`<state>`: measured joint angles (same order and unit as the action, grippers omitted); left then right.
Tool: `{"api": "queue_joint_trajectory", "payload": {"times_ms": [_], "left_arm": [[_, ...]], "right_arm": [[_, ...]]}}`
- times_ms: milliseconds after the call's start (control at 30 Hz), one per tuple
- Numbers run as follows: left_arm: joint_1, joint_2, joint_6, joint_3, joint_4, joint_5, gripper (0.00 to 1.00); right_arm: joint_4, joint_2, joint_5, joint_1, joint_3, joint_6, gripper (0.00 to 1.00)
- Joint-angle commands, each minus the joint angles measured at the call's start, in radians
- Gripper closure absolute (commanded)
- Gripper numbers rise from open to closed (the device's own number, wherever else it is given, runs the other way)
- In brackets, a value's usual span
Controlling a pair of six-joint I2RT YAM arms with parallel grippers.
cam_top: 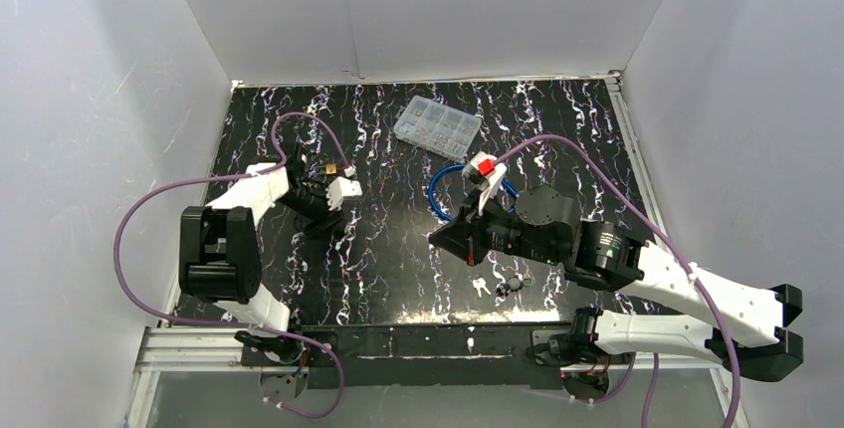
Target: Unlock with the key
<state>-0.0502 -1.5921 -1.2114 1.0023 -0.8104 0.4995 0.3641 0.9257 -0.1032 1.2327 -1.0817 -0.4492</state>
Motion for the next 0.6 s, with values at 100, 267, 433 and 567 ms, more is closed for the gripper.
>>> {"api": "queue_joint_trajectory", "payload": {"times_ms": [100, 267, 433, 567], "left_arm": [[-0.031, -0.022, 0.003, -0.059, 0.082, -0.070, 0.59], [-0.103, 0.001, -0.003, -0.131, 0.112, -0.078, 0.76], [-0.192, 0.010, 0.007, -0.172, 0.094, -0.083, 0.92], [-0.221, 0.041, 0.023, -0.176, 0.063, -0.057, 1.00]], "right_arm": [[-0.044, 0.008, 0.004, -0.015, -0.018, -0.001, 0.99], [-0.040, -0.001, 0.006, -0.021, -0.020, -0.010, 0.99], [-0.040, -0.012, 0.004, -0.025, -0.015, -0.018, 0.99], [-0.036, -0.024, 0.003, -0.025, -0.011, -0.023, 0.99]]}}
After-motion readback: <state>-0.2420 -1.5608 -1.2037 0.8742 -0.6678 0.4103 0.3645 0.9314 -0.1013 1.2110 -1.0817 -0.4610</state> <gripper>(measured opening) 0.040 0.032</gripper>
